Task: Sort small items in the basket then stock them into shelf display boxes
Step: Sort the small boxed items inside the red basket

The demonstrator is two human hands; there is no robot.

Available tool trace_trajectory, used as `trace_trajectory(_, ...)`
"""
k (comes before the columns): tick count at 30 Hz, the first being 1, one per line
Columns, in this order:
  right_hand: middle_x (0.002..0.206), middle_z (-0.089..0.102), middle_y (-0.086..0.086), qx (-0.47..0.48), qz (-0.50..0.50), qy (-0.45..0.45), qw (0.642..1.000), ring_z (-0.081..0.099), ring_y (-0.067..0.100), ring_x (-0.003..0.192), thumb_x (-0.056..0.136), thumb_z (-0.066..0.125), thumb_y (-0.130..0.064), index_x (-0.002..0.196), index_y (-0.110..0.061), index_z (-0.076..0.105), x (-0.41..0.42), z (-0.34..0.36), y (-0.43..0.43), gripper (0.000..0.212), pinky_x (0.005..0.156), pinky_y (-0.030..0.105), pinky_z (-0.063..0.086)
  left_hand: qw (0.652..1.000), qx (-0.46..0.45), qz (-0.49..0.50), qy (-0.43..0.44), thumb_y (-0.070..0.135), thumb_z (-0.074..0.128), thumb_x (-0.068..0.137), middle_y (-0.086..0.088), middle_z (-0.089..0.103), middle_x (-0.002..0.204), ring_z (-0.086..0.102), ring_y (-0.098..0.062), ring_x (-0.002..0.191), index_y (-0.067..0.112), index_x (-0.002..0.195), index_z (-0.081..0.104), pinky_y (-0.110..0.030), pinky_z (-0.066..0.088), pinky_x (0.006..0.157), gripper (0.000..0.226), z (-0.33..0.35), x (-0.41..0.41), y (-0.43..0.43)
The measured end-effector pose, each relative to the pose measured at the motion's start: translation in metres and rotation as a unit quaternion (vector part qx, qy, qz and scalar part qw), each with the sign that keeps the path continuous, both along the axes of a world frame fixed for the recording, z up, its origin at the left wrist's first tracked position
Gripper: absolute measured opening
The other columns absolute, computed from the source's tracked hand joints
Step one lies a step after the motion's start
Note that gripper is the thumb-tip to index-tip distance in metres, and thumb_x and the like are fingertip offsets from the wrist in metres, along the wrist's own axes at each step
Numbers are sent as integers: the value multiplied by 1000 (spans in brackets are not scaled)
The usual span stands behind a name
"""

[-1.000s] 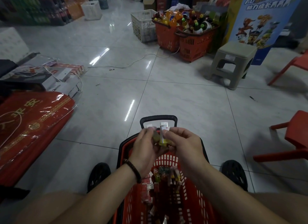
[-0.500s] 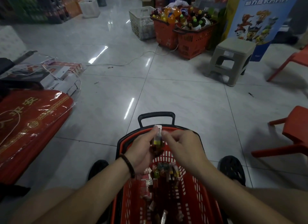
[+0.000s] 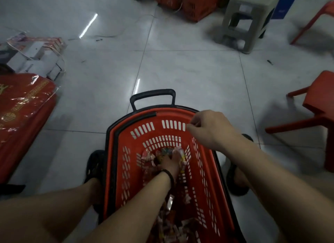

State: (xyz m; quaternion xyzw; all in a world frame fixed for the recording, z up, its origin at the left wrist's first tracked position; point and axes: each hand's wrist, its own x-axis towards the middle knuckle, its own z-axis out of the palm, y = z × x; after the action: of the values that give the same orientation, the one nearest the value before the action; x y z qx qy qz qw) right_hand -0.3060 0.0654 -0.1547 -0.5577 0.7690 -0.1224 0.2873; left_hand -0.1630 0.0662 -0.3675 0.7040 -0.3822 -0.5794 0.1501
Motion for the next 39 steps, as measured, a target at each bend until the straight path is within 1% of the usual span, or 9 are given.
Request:
trace_trajectory(3, 110, 77, 1, 22, 22, 15, 999, 71, 18, 95, 101, 61, -46, 112, -24, 77, 0, -8, 5, 29, 85, 38, 62, 999, 31, -8, -28, 64, 42, 103, -16, 50, 156, 49, -38, 142, 7, 151, 51, -41, 39, 118, 75, -38, -15, -9)
trace_trajectory(7, 133, 70, -1, 45, 38, 4, 998, 68, 19, 115, 100, 66, -50, 130, -25, 70, -6, -8, 10, 39, 88, 31, 56, 997, 34, 70, 29, 69, 56, 80, -6, 73, 122, 68, -32, 116, 20, 118, 72, -49, 54, 105, 64, -107, -36, -34)
trace_trajectory(12, 134, 69, -3, 47, 47, 30, 997, 66, 18, 119, 98, 68, -51, 129, -29, 68, -18, -11, 8, 39, 97, 37, 57, 995, 22, 92, -34, 36, 59, 105, -12, 72, 123, 66, -29, 118, 6, 122, 72, -37, 48, 104, 37, -69, -55, -39)
trace_trajectory(18, 129, 71, -5, 44, 49, 51, 997, 68, 16, 112, 100, 62, -56, 128, -29, 68, -20, -17, 11, 39, 92, 37, 59, 985, 4, 170, -31, 32, 69, 98, -7, 78, 96, 72, -25, 97, 9, 93, 77, -34, 52, 89, 25, -79, -57, -32)
trace_trajectory(23, 127, 71, -3, 65, 62, 49, 995, 69, 18, 109, 101, 61, -56, 129, -28, 67, -16, -25, 15, 40, 91, 38, 61, 996, -8, 93, -10, 50, 62, 97, -6, 78, 103, 72, -28, 102, 16, 106, 79, -40, 57, 95, 39, -81, -44, -29)
trace_trajectory(28, 128, 71, -1, 74, 63, 55, 994, 70, 19, 107, 101, 61, -55, 130, -27, 67, -15, -28, 15, 41, 89, 38, 62, 988, -12, 151, 37, 35, 55, 106, 2, 71, 85, 65, -16, 82, 18, 86, 73, -27, 46, 69, 31, -73, -30, -22)
trace_trajectory(32, 126, 71, 1, 69, 70, 56, 994, 70, 22, 106, 100, 63, -54, 128, -25, 67, -12, -30, 17, 40, 87, 39, 62, 997, -5, 74, 27, 48, 54, 95, -11, 75, 107, 71, -35, 105, 21, 98, 73, -53, 56, 96, 33, -112, 2, -2)
trace_trajectory(36, 113, 70, 4, 11, 125, 101, 987, 67, 24, 99, 103, 58, -44, 117, -21, 70, 0, -39, 26, 30, 84, 43, 60, 993, -53, -78, -72, 34, 65, 94, -11, 73, 122, 67, -31, 116, 22, 117, 72, -44, 52, 104, 27, -91, 38, 45)
trace_trajectory(39, 97, 68, 4, -43, 172, 145, 973, 65, 28, 89, 103, 54, -42, 100, -20, 70, 9, -58, 37, 28, 76, 43, 56, 913, -79, -348, -198, 22, 70, 91, -17, 62, 139, 56, -36, 132, 11, 131, 66, -38, 44, 110, 42, -93, 72, 82)
